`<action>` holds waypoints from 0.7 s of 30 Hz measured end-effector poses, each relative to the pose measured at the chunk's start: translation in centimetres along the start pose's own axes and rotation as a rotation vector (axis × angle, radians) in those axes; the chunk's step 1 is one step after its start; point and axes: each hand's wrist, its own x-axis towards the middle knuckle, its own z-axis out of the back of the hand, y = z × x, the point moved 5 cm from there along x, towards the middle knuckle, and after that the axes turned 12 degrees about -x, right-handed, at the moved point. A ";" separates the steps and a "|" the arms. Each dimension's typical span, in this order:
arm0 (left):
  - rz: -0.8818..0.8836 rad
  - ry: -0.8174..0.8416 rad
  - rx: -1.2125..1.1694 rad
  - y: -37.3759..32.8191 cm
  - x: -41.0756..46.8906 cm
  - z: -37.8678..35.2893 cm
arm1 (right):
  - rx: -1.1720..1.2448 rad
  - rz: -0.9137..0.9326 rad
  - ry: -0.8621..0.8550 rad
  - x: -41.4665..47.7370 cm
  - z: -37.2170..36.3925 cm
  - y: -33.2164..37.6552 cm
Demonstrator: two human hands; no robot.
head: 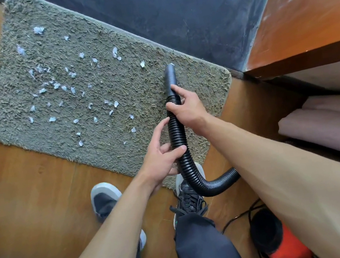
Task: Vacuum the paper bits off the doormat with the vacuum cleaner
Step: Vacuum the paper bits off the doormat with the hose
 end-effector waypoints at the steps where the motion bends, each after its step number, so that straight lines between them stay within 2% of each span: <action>1: -0.005 -0.009 -0.012 0.0 0.1 0.3 | -0.014 0.011 0.016 0.2 -0.3 0.5; 6: -0.007 -0.012 -0.035 -0.5 0.4 0.4 | -0.084 0.035 0.018 0.6 -0.2 1.6; 15: 0.040 0.134 0.093 -0.9 1.4 -1.6 | 0.062 -0.089 -0.127 -0.6 2.8 -1.1; 21: 0.043 0.146 0.029 -1.8 1.1 1.2 | 0.093 -0.099 -0.127 -0.3 0.4 0.5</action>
